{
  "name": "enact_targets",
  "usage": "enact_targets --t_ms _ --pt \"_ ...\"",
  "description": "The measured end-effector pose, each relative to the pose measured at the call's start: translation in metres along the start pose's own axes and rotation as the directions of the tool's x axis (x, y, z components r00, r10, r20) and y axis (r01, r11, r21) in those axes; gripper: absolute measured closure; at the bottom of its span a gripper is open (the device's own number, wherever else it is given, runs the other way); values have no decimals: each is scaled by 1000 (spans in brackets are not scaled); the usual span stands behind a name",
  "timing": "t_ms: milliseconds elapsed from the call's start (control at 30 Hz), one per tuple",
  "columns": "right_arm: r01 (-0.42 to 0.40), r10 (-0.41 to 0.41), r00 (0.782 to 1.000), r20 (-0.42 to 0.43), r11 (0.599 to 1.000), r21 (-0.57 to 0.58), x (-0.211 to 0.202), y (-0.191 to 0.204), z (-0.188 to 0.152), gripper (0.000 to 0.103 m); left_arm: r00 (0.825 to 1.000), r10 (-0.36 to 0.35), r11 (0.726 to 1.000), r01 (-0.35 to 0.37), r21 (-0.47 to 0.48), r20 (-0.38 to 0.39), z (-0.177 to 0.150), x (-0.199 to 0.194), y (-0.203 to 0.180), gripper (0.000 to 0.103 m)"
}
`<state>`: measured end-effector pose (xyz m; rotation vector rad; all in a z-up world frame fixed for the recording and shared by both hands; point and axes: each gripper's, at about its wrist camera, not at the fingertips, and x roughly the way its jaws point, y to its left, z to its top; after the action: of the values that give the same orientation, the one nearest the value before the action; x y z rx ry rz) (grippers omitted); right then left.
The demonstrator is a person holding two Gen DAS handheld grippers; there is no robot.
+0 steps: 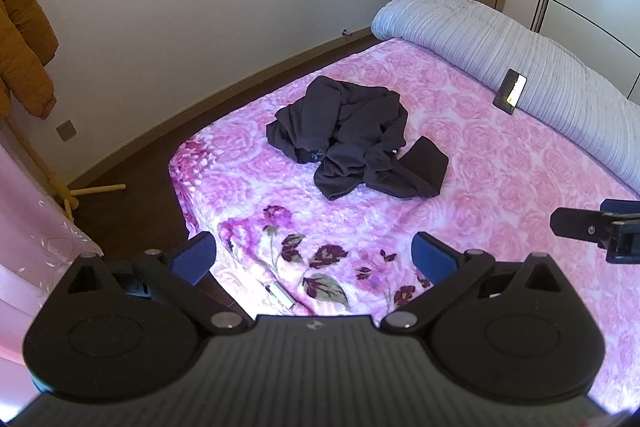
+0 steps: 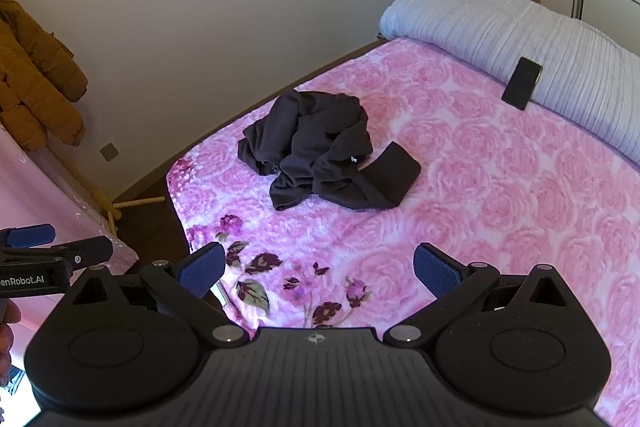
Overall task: Fold clothes
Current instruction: 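Move both grippers toward the crumpled dark brown shirt on the bed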
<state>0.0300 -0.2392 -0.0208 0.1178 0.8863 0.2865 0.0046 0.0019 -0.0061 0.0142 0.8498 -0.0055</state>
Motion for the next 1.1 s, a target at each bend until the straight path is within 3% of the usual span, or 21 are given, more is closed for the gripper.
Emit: enact_targets --t_ms 1100 --pt "-13 12 999 -36 1000 -20 19 21 4 0 1000 8 999 -9 -39 -27 -6 6 29 1"
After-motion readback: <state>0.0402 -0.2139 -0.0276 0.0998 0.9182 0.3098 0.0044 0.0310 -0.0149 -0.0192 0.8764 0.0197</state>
